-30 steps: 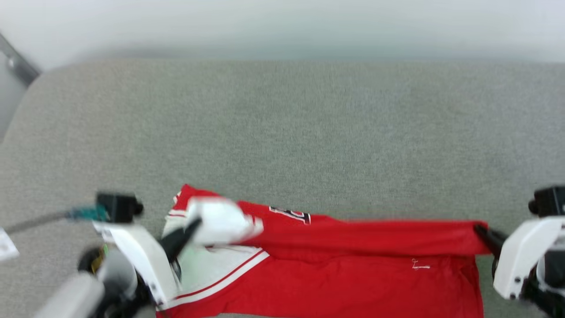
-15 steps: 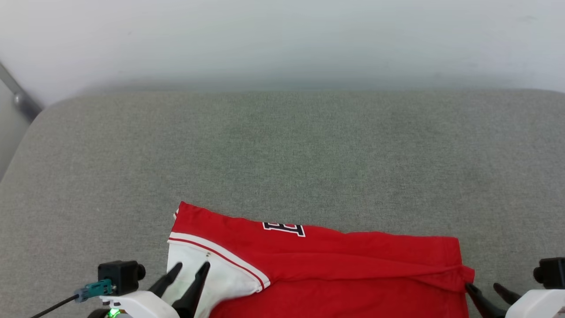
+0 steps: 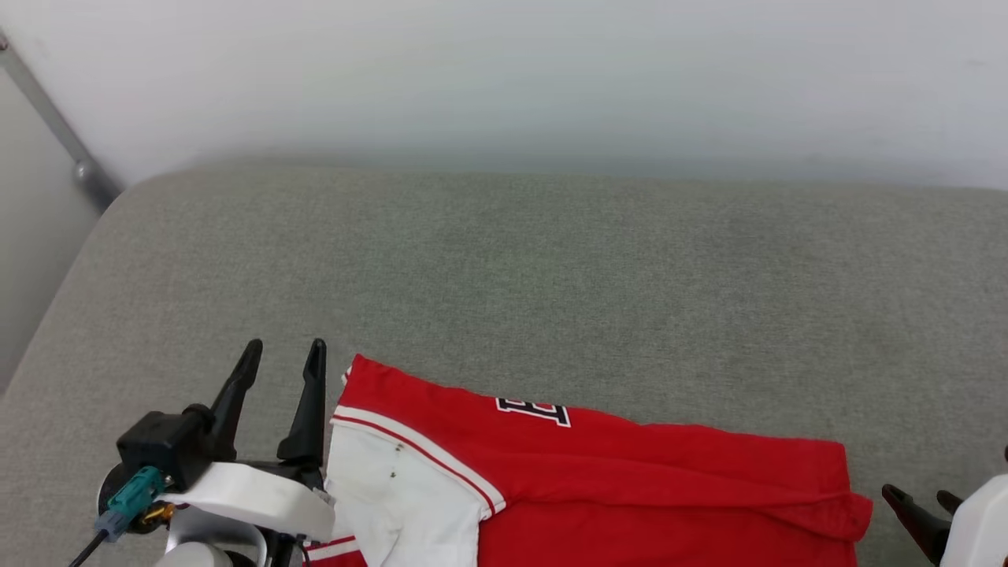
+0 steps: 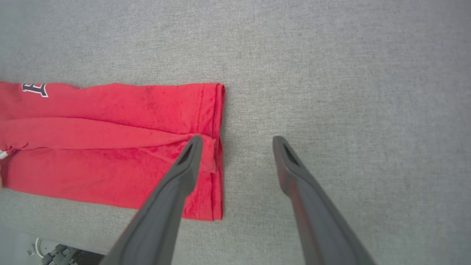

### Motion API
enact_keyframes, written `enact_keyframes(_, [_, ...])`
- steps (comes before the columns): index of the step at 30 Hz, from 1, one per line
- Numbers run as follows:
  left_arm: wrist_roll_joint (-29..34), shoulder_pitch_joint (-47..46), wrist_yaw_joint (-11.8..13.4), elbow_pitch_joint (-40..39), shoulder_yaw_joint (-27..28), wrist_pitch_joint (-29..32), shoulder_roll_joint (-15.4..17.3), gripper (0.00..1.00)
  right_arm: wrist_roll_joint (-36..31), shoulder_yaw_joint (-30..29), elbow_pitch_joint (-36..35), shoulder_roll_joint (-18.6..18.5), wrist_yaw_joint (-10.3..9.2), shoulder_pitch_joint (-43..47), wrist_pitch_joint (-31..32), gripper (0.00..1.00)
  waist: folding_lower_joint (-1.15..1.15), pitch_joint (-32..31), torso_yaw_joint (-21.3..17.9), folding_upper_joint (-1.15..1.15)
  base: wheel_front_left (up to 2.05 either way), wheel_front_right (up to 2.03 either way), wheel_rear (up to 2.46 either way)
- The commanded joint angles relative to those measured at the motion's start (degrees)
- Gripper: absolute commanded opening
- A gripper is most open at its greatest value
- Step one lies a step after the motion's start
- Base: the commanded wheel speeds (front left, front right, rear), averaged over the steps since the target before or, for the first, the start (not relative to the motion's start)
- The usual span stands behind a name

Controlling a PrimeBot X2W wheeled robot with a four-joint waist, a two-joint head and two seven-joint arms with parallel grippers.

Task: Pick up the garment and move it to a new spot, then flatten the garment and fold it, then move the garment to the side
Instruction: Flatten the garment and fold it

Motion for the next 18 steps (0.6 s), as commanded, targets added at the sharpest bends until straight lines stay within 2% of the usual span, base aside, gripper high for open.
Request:
enact_keyframes(1, [1.53, -0.88, 0.39, -0.02, 0.62, -0.55, -0.51, 1.0, -0.15, -0.38, 0.65, 0.48, -0.02, -1.36, 0.77, 1.0, 0.0, 1.19, 1.48, 0.0, 0.0, 0.0, 0.0])
enact_keyframes(4, [4.15, -1.75, 0.49, -0.29, 1.73, -0.77, -1.62, 1.0, -0.22, -1.04, 2.34, 1.2, -0.02, -2.19, 2.17, 1.0, 0.0, 2.76, 2.91, 0.0, 0.0, 0.0, 0.0])
enact_keyframes(9, [7.61, -2.42, -1.0, -1.57, 4.28, -0.91, -3.79, 1.0, 0.55, -0.98, 5.77, 3.42, -0.02, -4.14, 3.85, 1.0, 0.0, 5.48, 4.76, 0.0, 0.0, 0.0, 0.0])
enact_keyframes(16, [11.05, -1.32, -3.43, -1.77, 6.21, -0.94, -5.91, 1.0, 2.1, 3.07, 10.91, 5.91, -0.02, -4.16, 6.38, 1.0, 0.0, 7.24, 5.6, 0.0, 0.0, 0.0, 0.0])
enact_keyframes(17, [11.32, -1.31, -3.59, -1.76, 6.47, -0.94, -6.08, 1.0, 2.59, 3.61, 11.46, 5.99, -0.02, -4.19, 6.47, 0.85, 0.0, 7.34, 5.57, 0.0, 0.0, 0.0, 0.0])
enact_keyframes(18, [11.5, -1.03, -3.84, -1.53, 6.48, -0.94, -6.1, 1.0, 2.95, 4.09, 11.92, 5.9, -0.01, -4.15, 6.55, 0.3, 0.0, 7.4, 5.49, 0.0, 0.0, 0.0, 0.0])
